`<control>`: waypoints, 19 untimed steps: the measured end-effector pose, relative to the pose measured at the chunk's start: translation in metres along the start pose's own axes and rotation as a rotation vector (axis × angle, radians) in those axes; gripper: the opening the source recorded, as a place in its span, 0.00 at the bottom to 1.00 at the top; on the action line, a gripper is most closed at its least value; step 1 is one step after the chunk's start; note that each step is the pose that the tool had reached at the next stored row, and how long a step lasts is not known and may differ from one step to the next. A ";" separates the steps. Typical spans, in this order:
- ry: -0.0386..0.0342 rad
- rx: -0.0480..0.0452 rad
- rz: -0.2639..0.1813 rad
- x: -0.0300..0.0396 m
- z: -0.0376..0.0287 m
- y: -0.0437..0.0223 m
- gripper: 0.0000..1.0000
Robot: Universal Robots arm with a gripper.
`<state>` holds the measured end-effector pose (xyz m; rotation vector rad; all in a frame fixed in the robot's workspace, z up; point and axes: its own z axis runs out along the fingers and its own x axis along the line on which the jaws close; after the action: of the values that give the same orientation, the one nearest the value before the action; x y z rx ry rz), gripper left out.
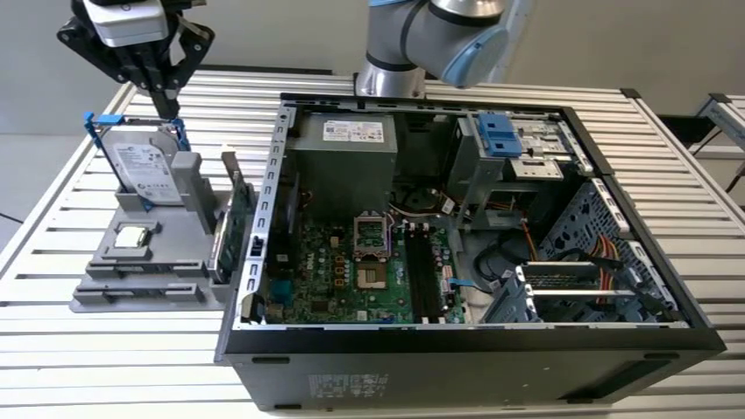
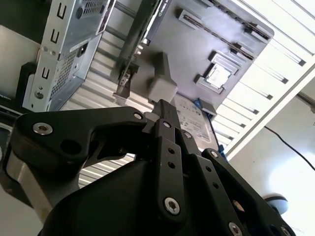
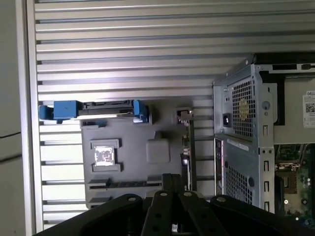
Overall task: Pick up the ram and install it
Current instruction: 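Reach for the ram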
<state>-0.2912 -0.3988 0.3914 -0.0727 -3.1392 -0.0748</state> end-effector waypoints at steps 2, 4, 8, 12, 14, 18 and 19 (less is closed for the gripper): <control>0.0002 0.0001 -0.003 0.0018 0.0001 -0.0001 0.00; 0.0003 0.0000 -0.006 0.0037 0.0002 -0.0002 0.00; 0.0006 0.0000 -0.011 0.0071 0.0003 -0.0003 0.00; 0.0010 0.0000 -0.015 0.0106 0.0004 -0.0005 0.00; 0.0011 0.0001 -0.017 0.0126 0.0004 -0.0006 0.00; 0.0014 0.0001 -0.020 0.0169 0.0005 -0.0008 0.00; 0.0014 0.0001 -0.021 0.0179 0.0006 -0.0009 0.00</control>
<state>-0.3091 -0.3988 0.3908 -0.0394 -3.1388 -0.0747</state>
